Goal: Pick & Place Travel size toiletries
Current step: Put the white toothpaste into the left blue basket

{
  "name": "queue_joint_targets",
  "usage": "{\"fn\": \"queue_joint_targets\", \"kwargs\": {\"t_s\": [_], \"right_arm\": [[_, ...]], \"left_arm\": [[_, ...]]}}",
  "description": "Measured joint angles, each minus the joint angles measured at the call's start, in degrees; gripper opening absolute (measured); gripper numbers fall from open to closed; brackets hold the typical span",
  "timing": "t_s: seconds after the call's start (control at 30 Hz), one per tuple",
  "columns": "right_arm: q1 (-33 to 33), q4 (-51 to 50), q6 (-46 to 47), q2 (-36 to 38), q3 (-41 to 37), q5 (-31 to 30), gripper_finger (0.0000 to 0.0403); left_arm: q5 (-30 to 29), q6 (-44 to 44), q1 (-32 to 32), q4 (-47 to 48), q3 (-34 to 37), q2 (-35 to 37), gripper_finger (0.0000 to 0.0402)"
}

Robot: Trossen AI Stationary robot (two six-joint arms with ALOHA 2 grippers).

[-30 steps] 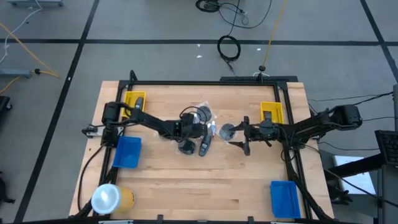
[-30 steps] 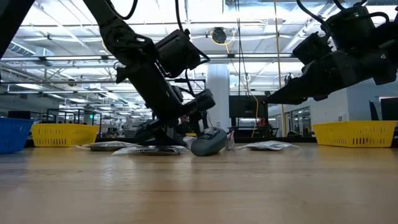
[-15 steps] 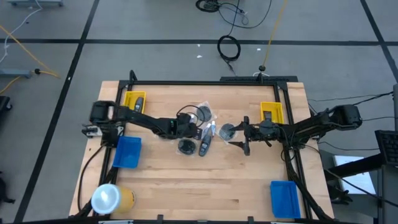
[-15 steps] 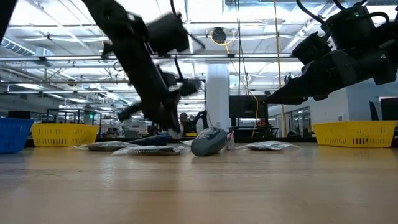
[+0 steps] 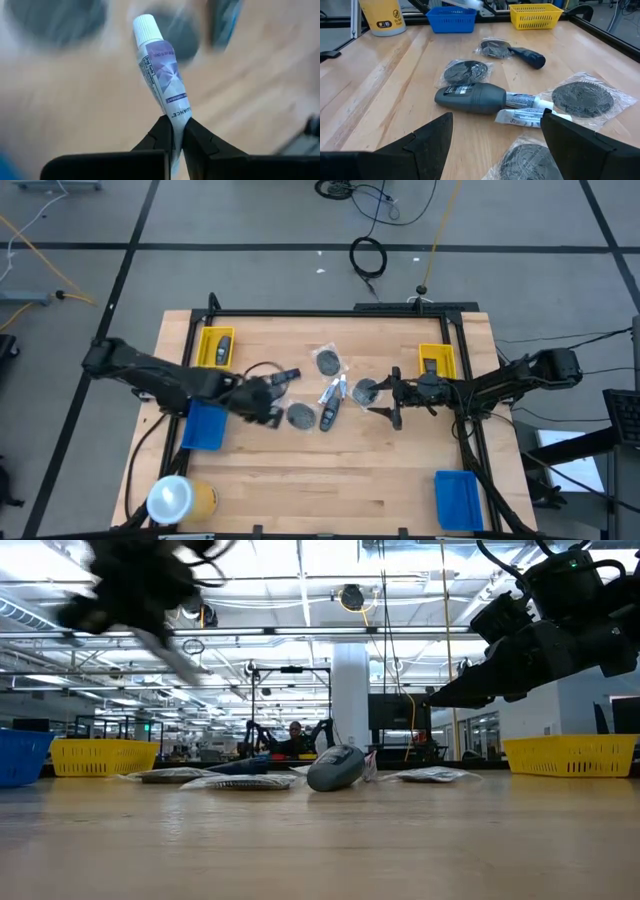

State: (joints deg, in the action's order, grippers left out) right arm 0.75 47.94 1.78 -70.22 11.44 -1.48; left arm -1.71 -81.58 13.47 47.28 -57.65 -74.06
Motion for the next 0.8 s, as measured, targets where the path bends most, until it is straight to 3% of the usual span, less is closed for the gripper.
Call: {"fn": "queue_joint_targets", "kwargs": {"t_s": [0.27,0.4,0.57,0.8], "right_arm": [[0.0,0.7,0.1,0.0,0.0,0.0,0.0293],[0.0,0.7,0.1,0.0,0.0,0.0,0.0293],[0.0,0.7,0.1,0.0,0.0,0.0,0.0293],[0.0,0.7,0.1,0.0,0.0,0.0,0.0293]], "left_arm": [[13.4,-19.3,10.3,23.1,0.0,4.0,0.0021],[10.8,-26.1,13.9,34.7,0.0,4.0,0.0021],[6.0,-27.8,15.6,36.5,1.8,3.8,0.0022],[10.7,-28.2,15.6,33.0,9.2,3.8,0.0039]]}}
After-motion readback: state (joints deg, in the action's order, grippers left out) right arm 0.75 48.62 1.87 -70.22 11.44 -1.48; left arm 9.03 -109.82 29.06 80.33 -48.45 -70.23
